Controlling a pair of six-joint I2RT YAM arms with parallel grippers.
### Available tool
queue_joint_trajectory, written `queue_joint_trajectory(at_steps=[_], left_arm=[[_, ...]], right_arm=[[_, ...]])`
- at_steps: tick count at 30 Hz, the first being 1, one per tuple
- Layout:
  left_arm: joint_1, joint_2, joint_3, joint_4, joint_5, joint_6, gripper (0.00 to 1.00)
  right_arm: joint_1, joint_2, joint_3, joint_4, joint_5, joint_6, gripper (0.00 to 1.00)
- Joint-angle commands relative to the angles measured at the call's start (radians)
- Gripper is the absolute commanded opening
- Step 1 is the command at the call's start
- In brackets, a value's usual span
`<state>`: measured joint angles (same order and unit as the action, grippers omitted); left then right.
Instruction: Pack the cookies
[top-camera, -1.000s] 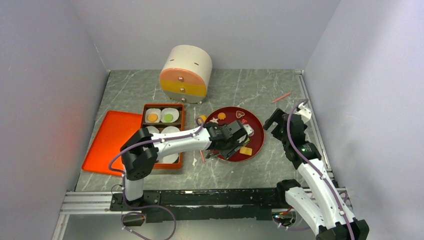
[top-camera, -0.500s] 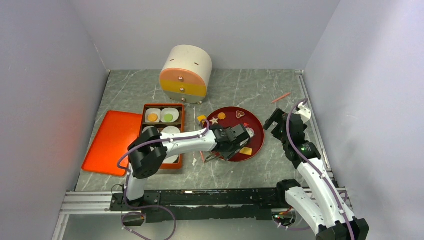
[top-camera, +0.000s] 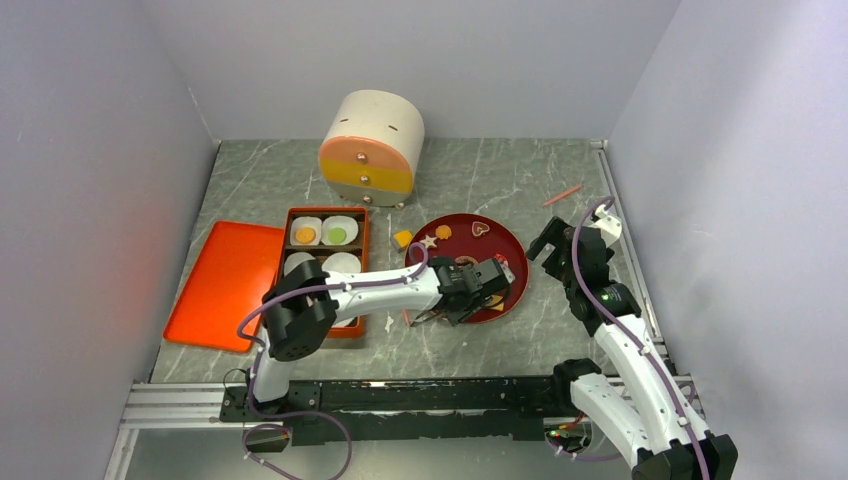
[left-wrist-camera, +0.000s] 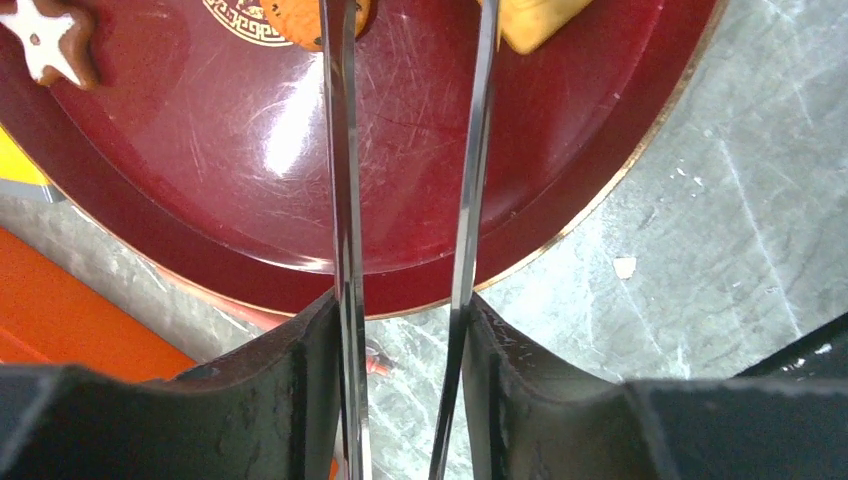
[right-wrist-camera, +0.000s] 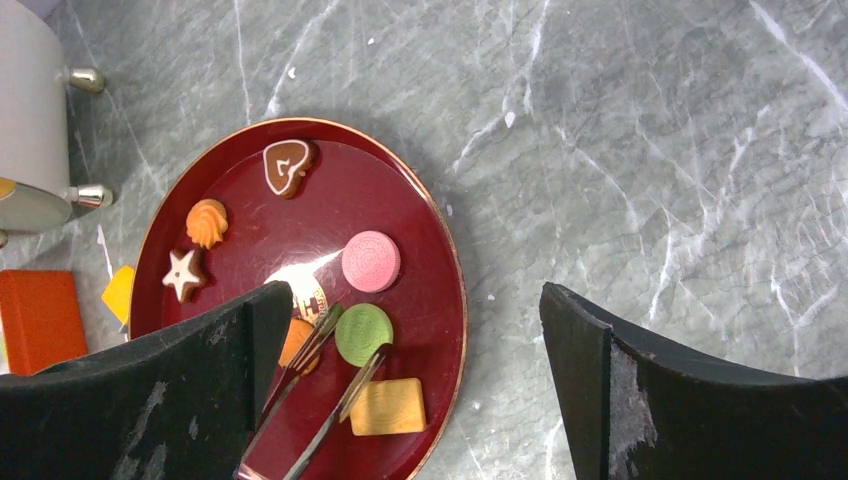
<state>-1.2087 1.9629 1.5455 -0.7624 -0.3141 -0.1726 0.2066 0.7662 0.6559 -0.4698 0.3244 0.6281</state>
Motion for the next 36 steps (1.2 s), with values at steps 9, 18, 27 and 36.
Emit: queue_joint_trajectory(at_steps=[9,18,27,36], left_arm=[[-0.005,-0.032,0.063,-0.035,-0.052,-0.002,0.30],[0.012,-0.180,0.027,-0.065,-0.093,-0.043,0.26],[0.113,-0.389,-0.120,-0.141,-0.134,-0.135,0.24],[0.255,-0.571,-0.244,-0.243,-0.120,-0.226,0.22]], right_arm=[[0.001,-0.003,0.033,0.024,0.026,-0.011,1.00],[0.001,0.007,0.035,0.034,0.021,-0.010,1.00],[0.001,0.014,0.039,0.046,0.017,-0.019,1.00],[0.001,0.049,0.048,0.077,-0.008,-0.024,1.00]])
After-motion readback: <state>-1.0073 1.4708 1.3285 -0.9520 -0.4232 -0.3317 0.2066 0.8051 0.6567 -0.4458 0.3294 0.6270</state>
